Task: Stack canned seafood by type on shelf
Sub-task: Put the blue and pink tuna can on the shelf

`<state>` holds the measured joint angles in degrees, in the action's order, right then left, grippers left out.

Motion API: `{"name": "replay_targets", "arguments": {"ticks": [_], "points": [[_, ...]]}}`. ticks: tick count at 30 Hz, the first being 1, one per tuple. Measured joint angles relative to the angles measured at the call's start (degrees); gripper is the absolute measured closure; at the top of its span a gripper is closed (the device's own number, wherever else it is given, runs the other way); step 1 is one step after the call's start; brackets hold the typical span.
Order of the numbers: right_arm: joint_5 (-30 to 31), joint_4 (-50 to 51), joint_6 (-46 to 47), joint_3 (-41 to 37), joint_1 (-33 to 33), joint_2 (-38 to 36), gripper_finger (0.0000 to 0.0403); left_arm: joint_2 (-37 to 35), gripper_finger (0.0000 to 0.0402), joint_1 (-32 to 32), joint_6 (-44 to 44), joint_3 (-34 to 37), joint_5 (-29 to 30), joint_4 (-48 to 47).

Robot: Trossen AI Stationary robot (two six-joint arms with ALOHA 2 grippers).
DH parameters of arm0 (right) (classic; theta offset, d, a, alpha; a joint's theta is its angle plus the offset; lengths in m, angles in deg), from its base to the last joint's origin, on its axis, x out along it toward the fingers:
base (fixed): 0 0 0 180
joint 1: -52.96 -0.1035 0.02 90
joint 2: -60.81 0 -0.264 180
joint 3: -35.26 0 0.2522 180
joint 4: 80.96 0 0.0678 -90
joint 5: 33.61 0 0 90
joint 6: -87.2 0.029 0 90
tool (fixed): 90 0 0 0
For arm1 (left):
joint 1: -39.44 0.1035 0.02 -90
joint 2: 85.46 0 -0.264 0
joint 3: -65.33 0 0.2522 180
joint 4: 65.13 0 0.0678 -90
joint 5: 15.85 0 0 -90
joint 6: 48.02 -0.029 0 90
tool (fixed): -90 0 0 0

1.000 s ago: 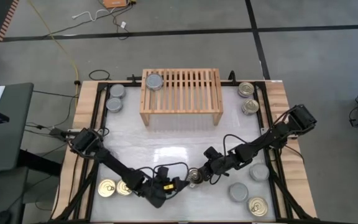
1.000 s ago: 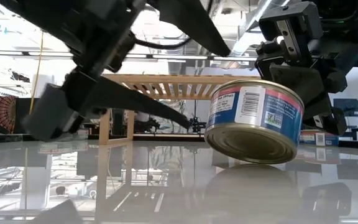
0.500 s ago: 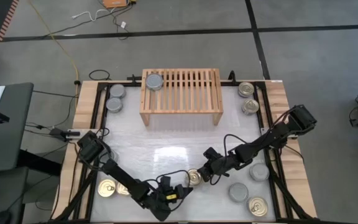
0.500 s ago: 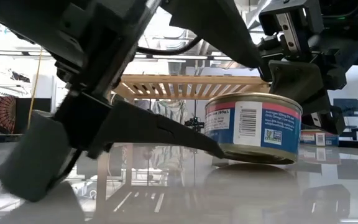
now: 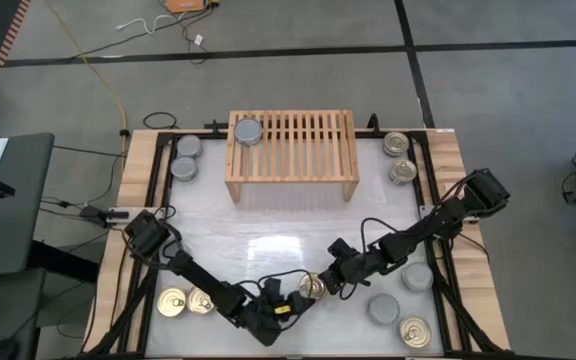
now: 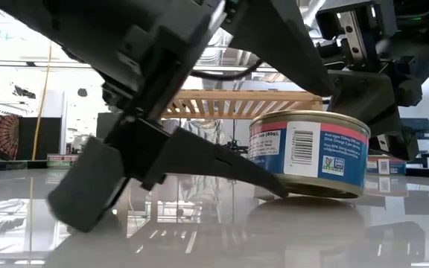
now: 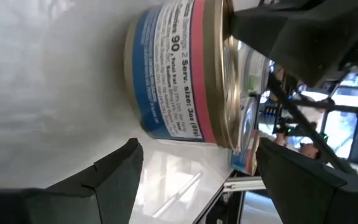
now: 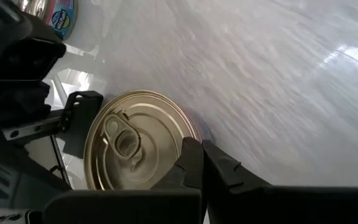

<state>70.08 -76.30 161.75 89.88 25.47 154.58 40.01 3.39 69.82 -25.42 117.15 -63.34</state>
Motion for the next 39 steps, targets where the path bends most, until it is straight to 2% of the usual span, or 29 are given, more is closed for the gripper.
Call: {"name": "replay_targets", "arguments": {"ticks": [26, 30, 37, 39], "points": [[-0.3, 0.1, 0.0, 0.0, -0.3, 0.0, 0.0381, -0.1, 0.0103, 4.3, -2.6, 0.0, -4.4, -2.6], [-0.4, 0.1, -0.1, 0.0, -0.3, 0.0, 0.0381, -0.1, 0.0127, 4.4, -2.8, 0.0, -4.5, -2.7], [-0.5, 0.1, -0.3, 0.0, -0.3, -0.1, 0.0381, 0.0, 0.0206, 4.6, -2.7, 0.1, -5.5, -2.7], [-0.8, 0.0, -1.1, 0.0, -0.3, -0.1, 0.0380, 0.0, 0.0216, 4.7, -3.3, 0.1, -6.1, -2.7]]}}
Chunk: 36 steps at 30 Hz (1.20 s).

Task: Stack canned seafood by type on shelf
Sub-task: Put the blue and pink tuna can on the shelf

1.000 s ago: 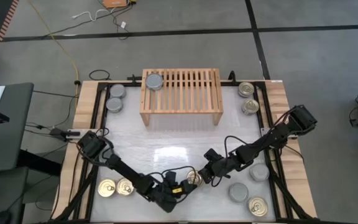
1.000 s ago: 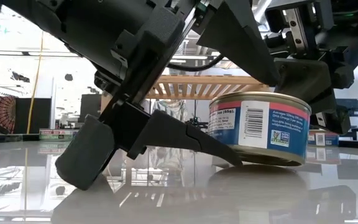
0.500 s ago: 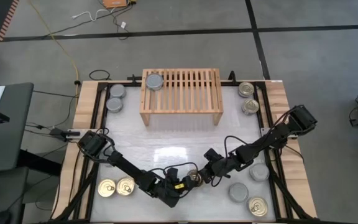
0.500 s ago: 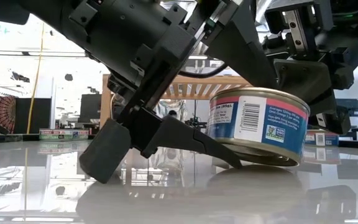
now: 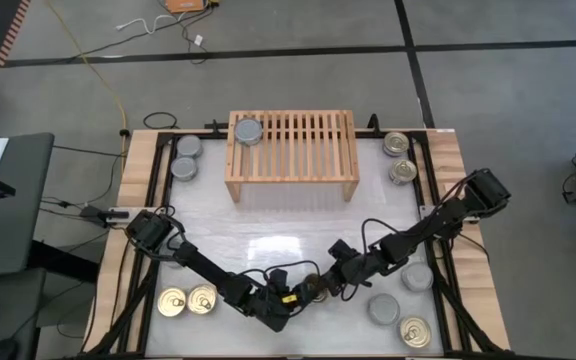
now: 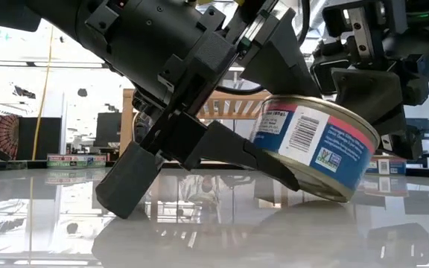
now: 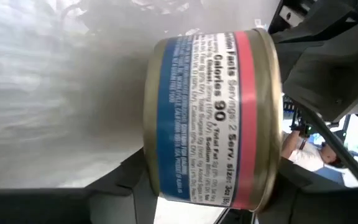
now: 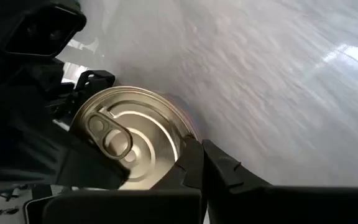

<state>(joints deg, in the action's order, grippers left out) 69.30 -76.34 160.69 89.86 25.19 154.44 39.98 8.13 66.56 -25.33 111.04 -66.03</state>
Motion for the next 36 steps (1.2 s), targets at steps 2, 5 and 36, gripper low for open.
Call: {"name": "replay_targets", "arguments": {"ticks": [2, 5, 36], "points": [[-1.7, 0.2, -1.3, 0.0, 0.3, -0.3, 0.0377, -0.1, 0.0216, 0.0, -0.9, 0.0, -0.6, 0.2], [-3.2, 0.7, -3.3, 0.0, 1.0, -1.3, 0.0368, -1.1, 0.0216, 0.2, -3.4, 0.3, -1.2, -1.1], [4.6, 42.0, 1.2, 0.0, -1.5, -36.9, 0.0237, -41.9, 0.0216, 21.8, -52.9, 0.3, -25.2, -41.9]]}}
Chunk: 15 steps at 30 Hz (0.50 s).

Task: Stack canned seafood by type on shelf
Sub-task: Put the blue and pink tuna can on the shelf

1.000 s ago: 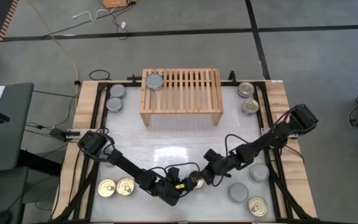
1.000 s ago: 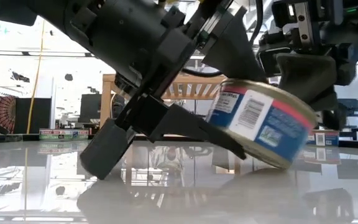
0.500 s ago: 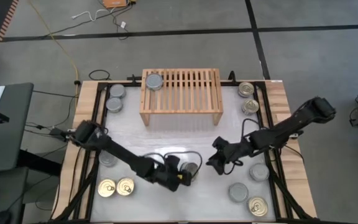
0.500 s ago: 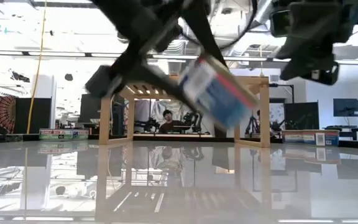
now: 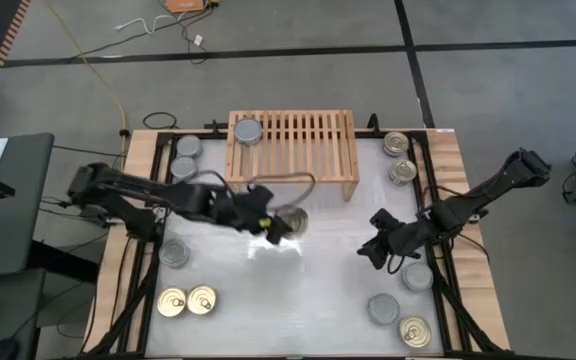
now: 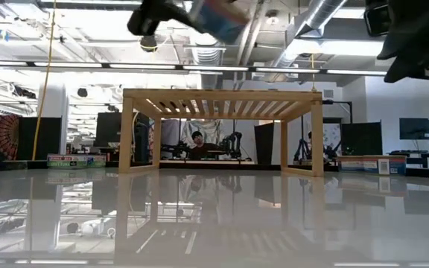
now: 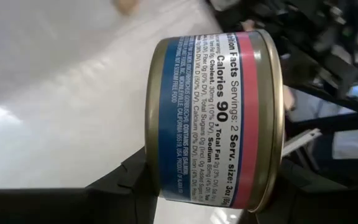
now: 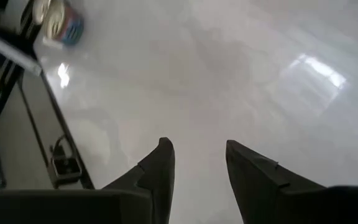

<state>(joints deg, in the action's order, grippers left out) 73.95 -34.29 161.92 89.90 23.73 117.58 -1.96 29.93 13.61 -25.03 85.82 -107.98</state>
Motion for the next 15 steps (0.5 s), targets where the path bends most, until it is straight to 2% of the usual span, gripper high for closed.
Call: {"name": "replay_targets", "arguments": {"ticks": [3, 7, 11, 15], "points": [[3.7, -0.3, 3.6, 0.0, -2.4, 0.5, 0.0238, -3.1, 0.0216, 2.5, -1.5, 2.5, -3.8, -1.5], [5.9, -1.2, 7.6, 0.0, -3.8, 1.6, 0.0238, -8.2, 0.0217, 6.1, -0.1, 11.8, -8.6, 3.5], [10.3, -5.3, 10.7, 0.0, -3.2, 2.6, 0.0238, -14.0, 0.0217, 10.4, 3.3, 23.1, -14.0, 20.7], [20.8, -14.5, 10.2, 0.0, -1.5, 3.7, 0.0238, -17.8, 0.0217, 14.0, 7.1, 31.3, -21.5, 36.8]]}}
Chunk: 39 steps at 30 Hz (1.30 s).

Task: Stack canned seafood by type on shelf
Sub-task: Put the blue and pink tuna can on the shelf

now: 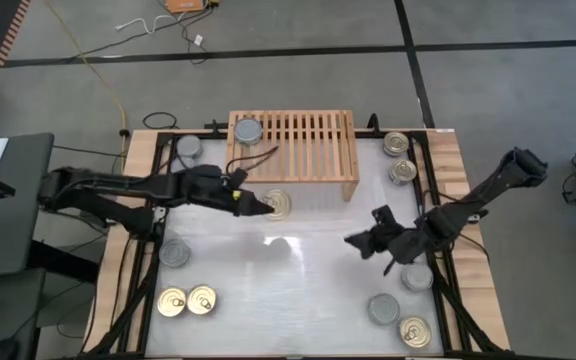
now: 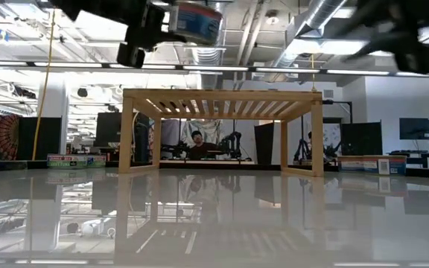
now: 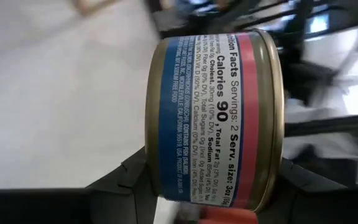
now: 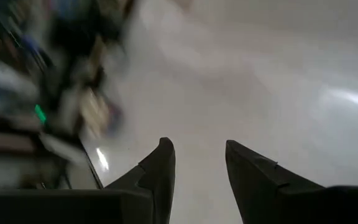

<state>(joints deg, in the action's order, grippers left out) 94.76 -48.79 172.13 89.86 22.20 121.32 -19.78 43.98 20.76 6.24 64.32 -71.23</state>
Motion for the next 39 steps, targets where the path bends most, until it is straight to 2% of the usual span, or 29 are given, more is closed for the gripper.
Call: {"name": "replay_targets", "arguments": {"ticks": [3, 6, 11, 15, 19, 26, 33, 39], "points": [[6.4, -9.8, -4.1, 0.0, 2.8, 1.4, 0.0238, -0.5, 0.0217, 2.2, 2.3, 2.7, -5.7, 4.3], [6.4, -21.7, -12.4, 0.0, 7.1, 3.2, 0.0235, -0.6, 0.0217, 3.6, 1.7, 2.9, -10.2, 5.9], [-1.4, -40.0, -21.1, 0.0, 14.0, 6.9, 0.0201, -0.6, 0.0209, 5.8, 0.4, 2.9, -14.6, 7.6], [-7.6, -47.6, -22.0, 0.0, 17.6, 10.6, 0.0157, -0.6, 0.0213, 7.2, -0.8, 2.9, -18.0, 7.7], [-9.6, -53.5, -21.0, 0.1, 19.7, 15.1, 0.0119, -0.6, 0.0215, 8.8, -1.3, 2.9, -19.9, 8.3], [-14.8, -55.2, -21.5, 6.9, 22.9, 23.0, 0.0091, -0.6, 0.0211, 10.9, -1.0, 2.9, -23.7, 8.6], [-21.1, -52.6, -24.0, 13.7, 26.4, 27.6, 0.0094, -0.7, 0.0209, 12.7, -0.2, 2.9, -27.0, 8.4], [-22.4, -50.3, -24.0, 14.4, 27.9, 27.8, 0.0105, -0.6, 0.0208, 12.9, 0.0, 2.9, -27.4, 8.4]]}}
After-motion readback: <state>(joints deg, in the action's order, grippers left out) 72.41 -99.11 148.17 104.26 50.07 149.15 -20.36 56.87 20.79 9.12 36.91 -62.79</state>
